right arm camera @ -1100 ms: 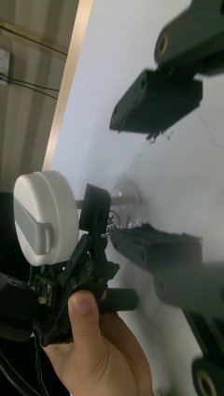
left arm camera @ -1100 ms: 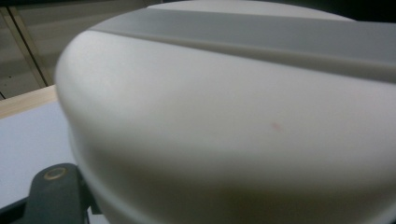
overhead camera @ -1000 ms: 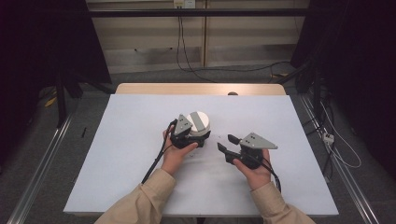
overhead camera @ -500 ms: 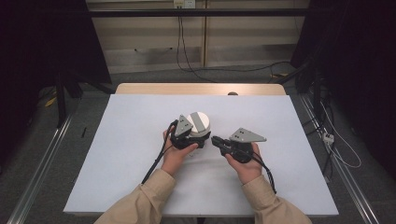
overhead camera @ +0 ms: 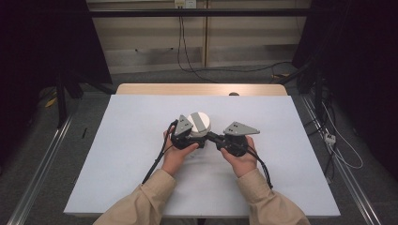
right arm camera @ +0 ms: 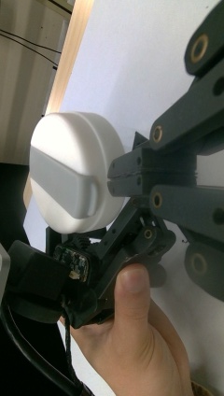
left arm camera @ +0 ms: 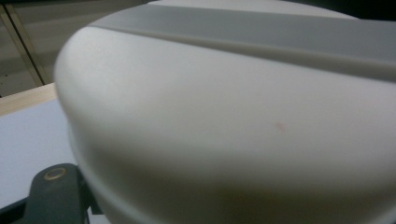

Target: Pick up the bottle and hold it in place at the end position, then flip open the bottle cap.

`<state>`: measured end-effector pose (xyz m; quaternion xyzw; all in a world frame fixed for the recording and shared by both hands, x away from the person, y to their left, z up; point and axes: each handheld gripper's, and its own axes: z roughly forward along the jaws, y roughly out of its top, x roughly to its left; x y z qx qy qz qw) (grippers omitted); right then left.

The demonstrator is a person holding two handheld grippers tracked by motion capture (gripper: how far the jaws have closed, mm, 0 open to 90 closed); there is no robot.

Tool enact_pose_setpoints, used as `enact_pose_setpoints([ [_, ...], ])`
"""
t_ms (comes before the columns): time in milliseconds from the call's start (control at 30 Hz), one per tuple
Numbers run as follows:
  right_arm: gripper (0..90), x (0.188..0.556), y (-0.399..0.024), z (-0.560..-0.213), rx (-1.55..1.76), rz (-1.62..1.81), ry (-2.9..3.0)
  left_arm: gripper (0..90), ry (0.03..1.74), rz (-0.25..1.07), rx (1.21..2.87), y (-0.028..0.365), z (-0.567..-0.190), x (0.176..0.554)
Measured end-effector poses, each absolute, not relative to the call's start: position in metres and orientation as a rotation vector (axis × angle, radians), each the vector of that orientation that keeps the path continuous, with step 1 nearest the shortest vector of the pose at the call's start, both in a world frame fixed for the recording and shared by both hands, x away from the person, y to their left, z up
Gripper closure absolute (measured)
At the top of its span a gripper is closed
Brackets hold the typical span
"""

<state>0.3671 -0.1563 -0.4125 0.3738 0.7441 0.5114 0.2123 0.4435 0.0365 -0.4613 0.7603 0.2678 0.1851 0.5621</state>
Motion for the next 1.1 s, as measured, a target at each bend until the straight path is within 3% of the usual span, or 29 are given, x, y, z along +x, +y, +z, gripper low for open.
enact_pose_setpoints([
  [1100,90.0,0.375,-0.146,-0.401,1.026,1.468,2.056,18.4,0.63,0.433,1.801,0.037,-0.461,0.445],
])
